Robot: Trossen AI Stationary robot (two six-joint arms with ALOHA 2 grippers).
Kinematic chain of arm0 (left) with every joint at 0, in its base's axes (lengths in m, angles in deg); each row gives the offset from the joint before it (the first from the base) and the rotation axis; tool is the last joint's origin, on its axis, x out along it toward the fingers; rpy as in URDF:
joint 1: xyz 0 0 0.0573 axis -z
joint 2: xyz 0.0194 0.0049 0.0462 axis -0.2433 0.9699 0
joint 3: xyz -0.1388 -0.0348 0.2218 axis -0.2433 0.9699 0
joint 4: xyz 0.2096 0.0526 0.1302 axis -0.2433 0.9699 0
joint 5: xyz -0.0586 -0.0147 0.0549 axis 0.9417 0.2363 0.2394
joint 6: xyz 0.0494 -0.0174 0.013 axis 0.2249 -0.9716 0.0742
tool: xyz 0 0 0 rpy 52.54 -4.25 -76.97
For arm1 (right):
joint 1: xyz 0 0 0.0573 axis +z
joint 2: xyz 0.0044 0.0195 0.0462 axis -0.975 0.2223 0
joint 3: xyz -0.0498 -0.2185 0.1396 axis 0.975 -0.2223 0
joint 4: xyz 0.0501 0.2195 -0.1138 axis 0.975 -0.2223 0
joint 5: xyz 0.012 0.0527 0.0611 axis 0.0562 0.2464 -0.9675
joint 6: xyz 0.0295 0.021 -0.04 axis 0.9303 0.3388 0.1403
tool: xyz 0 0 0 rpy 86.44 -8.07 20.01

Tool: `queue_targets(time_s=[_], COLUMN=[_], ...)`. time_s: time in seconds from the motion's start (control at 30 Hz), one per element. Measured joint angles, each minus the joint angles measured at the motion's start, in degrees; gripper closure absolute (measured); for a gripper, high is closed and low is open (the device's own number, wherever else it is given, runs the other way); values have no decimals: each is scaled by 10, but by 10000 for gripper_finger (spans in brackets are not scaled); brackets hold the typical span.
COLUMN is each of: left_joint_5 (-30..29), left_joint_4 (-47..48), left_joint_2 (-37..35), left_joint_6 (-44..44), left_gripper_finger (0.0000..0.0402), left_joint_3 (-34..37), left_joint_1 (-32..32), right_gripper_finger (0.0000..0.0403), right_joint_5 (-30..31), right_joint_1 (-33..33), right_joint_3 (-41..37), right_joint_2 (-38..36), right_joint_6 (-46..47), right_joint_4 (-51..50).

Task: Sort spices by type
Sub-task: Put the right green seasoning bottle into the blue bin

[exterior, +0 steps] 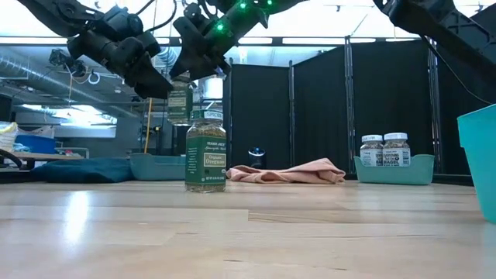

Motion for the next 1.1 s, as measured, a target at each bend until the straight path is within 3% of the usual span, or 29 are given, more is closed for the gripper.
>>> queue_targets(time_s=[0.27,0.6,1.1], left_joint_5=[52,68,78], left_joint_4=[-1,-51,-53], left_joint_2=[0,0,39], left_joint_6=[-4,-32,-42], left_gripper_finger=[87,92,187], left_joint_3=[0,0,0], left_joint_1=[0,0,12], right_gripper_finger=[197,197,197], right_joint_5=[0,-3,-9], right_joint_1=[0,0,0], right_joint_3=[0,0,0], right_joint_2=[0,0,0], right_joint_6=[0,7,17], right_joint_4=[18,38,40])
